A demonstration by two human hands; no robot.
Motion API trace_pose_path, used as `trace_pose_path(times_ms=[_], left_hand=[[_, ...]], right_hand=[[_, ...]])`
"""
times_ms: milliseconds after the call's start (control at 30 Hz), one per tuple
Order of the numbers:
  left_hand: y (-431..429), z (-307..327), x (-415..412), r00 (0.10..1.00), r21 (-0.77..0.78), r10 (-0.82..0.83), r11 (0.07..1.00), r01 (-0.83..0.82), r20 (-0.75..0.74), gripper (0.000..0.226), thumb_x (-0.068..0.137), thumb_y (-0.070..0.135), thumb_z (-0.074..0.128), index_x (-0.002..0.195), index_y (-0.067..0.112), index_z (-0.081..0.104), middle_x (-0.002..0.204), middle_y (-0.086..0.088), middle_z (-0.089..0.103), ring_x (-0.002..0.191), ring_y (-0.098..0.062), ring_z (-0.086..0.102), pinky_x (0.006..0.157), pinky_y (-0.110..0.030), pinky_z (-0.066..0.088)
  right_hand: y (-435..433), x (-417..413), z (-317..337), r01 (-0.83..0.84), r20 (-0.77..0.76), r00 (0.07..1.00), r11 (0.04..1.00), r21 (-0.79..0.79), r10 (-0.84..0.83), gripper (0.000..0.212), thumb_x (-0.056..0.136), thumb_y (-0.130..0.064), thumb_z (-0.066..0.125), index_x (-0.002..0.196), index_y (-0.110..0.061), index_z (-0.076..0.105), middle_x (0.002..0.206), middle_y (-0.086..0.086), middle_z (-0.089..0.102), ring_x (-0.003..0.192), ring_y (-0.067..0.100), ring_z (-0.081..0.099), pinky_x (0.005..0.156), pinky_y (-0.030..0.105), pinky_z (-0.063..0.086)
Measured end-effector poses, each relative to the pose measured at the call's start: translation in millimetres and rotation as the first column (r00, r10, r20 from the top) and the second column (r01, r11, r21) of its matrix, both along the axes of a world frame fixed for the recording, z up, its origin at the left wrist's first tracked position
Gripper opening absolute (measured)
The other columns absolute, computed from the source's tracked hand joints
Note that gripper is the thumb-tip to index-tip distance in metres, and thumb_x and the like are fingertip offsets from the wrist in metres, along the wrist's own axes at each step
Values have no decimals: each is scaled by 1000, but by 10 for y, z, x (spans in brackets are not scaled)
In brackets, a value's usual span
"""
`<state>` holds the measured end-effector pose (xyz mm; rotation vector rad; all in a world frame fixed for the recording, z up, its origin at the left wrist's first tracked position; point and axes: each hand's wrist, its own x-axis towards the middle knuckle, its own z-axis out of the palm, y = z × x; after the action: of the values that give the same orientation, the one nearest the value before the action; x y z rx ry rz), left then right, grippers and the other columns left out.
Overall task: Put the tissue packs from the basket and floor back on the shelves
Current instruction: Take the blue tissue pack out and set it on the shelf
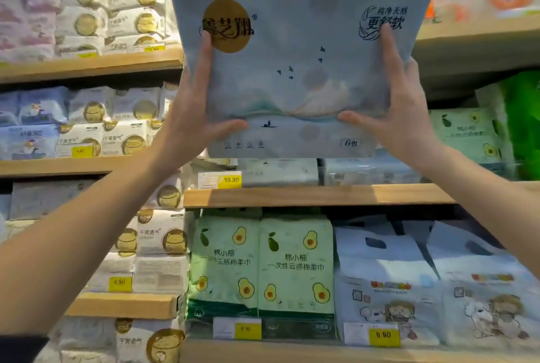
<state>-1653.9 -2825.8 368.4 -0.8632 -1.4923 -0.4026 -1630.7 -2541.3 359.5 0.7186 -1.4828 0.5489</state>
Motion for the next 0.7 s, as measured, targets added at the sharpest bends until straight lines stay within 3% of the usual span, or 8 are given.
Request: trace_pose_path(times_ms=[100, 200, 367, 533, 700], left_hand=[[-35, 92, -255, 1000, 4, 8, 1000, -8, -17, 113, 73, 28, 75, 146, 3, -8, 153, -18, 12, 139, -11, 17, 111, -11, 15], [-69, 102, -509, 1000, 26, 22, 999, -22, 4, 113, 74, 24, 75, 146, 6, -10, 151, -19, 15, 133, -5, 18, 106, -2, 11], [-162, 33, -957, 999, 42, 11, 999, -13, 49, 115, 73, 23, 76, 146, 10, -12, 148, -19, 17, 128, -3, 18, 104, 0, 9], [-226, -67, -1289, 988, 73, -21, 997, 10, 155, 121, 68, 22, 79, 145, 26, -14, 150, -16, 17, 135, -12, 21, 110, -24, 17], [-308, -84, -1510, 960, 31, -71, 997, 65, 272, 122, 65, 29, 80, 141, 45, -14, 151, -12, 22, 138, -25, 28, 113, -45, 27]], right_hand=[[-55, -253, 105, 24, -51, 998, 1000, -7, -24, 103, 68, -17, 78, 145, -19, 10, 135, 19, 31, 123, 11, 32, 103, 25, 28], [-106, -483, 163, 59, -62, 996, 998, 2, -58, 101, 69, -19, 78, 144, -21, 10, 140, 20, 28, 130, 24, 33, 103, 34, 32], [-194, -823, 129, 65, -4, 998, 998, 14, -65, 103, 69, -20, 77, 142, -33, 5, 144, 16, 24, 132, 19, 29, 104, 26, 28], [-282, -1074, -4, 76, 93, 993, 997, 4, -76, 105, 69, -19, 77, 132, -54, 0, 145, 8, 23, 133, 17, 28, 107, 33, 28], [-262, -1290, -95, 51, 196, 979, 999, 3, -51, 106, 68, -21, 79, 132, -56, 2, 142, 6, 28, 131, 16, 31, 107, 27, 24]])
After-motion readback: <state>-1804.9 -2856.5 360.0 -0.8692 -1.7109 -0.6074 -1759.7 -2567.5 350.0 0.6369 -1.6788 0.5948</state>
